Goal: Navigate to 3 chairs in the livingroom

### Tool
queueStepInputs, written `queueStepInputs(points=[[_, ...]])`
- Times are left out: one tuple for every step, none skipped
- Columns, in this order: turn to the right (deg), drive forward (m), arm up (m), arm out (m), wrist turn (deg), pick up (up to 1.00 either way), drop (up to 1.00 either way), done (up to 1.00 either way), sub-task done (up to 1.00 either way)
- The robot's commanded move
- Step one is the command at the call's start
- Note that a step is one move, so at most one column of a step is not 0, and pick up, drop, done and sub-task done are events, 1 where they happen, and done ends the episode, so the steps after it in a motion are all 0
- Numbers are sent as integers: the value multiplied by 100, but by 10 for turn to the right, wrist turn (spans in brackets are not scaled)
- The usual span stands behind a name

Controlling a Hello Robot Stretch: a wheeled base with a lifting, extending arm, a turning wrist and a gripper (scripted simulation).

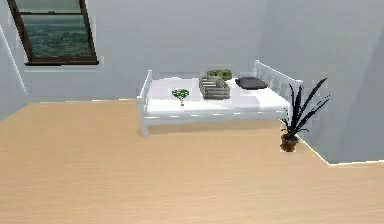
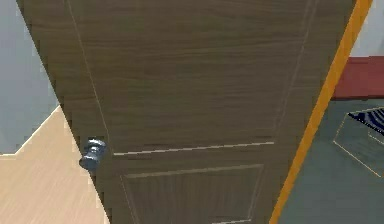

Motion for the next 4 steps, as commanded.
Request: queueStepInputs(points=[[0, 5, 0, 0, 0, 0, 0, 0, 0], [120, 0, 0, 0, 0, 0, 0, 0, 0], [0, 90, 0, 0, 0, 0, 0, 0, 0], [450, 0, 0, 0, 0, 0, 0, 0, 0]])
